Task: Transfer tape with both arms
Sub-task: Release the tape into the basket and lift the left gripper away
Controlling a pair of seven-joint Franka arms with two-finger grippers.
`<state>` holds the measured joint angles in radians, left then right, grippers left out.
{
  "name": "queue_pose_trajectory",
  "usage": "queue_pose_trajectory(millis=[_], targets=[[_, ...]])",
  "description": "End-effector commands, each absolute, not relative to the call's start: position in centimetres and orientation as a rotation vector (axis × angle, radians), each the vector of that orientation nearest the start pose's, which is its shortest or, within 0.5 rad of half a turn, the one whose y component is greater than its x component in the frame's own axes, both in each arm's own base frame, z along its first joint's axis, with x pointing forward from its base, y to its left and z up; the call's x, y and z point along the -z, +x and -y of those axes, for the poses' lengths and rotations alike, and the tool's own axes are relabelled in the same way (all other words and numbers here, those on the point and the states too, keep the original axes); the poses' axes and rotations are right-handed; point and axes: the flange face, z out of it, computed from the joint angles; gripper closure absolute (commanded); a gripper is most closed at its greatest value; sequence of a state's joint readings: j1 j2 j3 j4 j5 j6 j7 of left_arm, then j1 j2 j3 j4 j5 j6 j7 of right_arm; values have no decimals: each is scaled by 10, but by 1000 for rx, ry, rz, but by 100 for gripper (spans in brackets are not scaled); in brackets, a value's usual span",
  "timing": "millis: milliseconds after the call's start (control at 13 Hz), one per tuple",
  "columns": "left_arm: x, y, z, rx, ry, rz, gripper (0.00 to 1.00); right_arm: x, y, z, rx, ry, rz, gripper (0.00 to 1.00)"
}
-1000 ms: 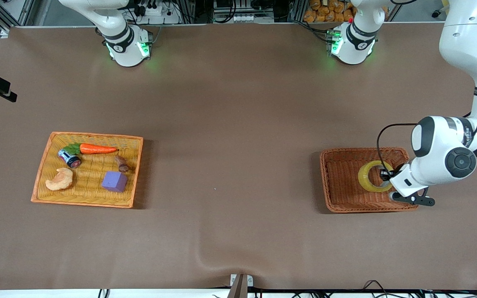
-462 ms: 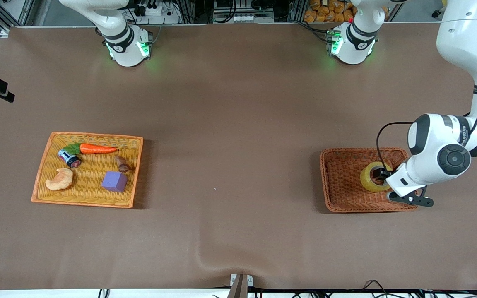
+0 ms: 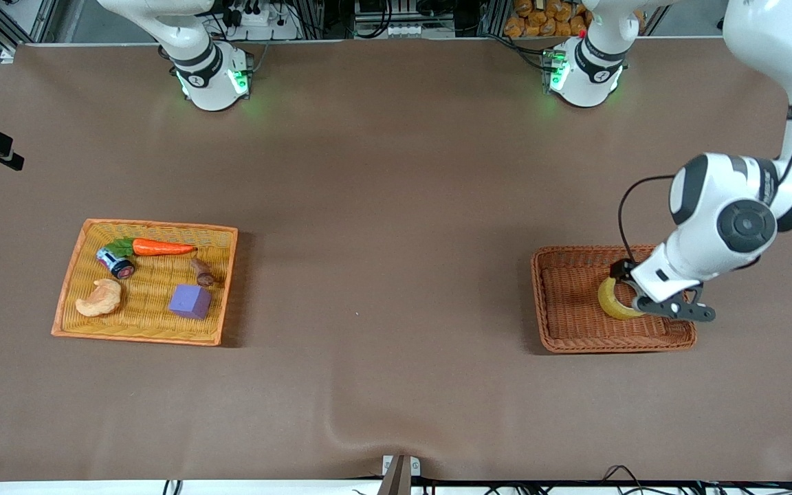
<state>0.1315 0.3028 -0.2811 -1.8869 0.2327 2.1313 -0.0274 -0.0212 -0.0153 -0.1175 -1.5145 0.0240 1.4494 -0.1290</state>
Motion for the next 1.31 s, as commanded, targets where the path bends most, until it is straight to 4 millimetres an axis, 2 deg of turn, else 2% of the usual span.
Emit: queue_pose_trajectory(millis=[0, 231, 385, 615, 692, 846, 923, 1000, 1077, 1154, 1231], targets=[[-397, 558, 82, -53, -2928, -376, 0, -648, 535, 74, -66, -3102, -7, 0], [-473, 547, 104, -120, -2925, -366, 0, -649, 535, 75, -66, -3103, -7, 0], [-513, 548, 112, -158, -2952, -352, 0, -648, 535, 76, -69, -3105, -10, 0], [-551, 558, 111, -60, -2997, -350, 0, -656, 536, 76, -45, -3114, -18, 0], [-562, 555, 111, -48, -3035, -334, 0, -655, 537, 76, -50, -3115, -20, 0], [-612, 548, 78, -19, -3124, -245, 0, -654, 537, 77, -53, -3118, -21, 0], [-621, 545, 67, -39, -3115, -306, 0, -652, 539, 78, -56, -3121, -24, 0], [-630, 544, 45, -21, -3108, -317, 0, -651, 539, 78, -58, -3121, -22, 0], [-642, 537, 38, 2, -3103, -309, 0, -649, 542, 79, -67, -3126, -20, 0], [-644, 537, 17, -4, -3113, -258, 0, -654, 545, 79, -53, -3129, -22, 0], [-651, 537, 8, 18, -3116, -234, 0, -657, 547, 79, -43, -3128, -21, 0]])
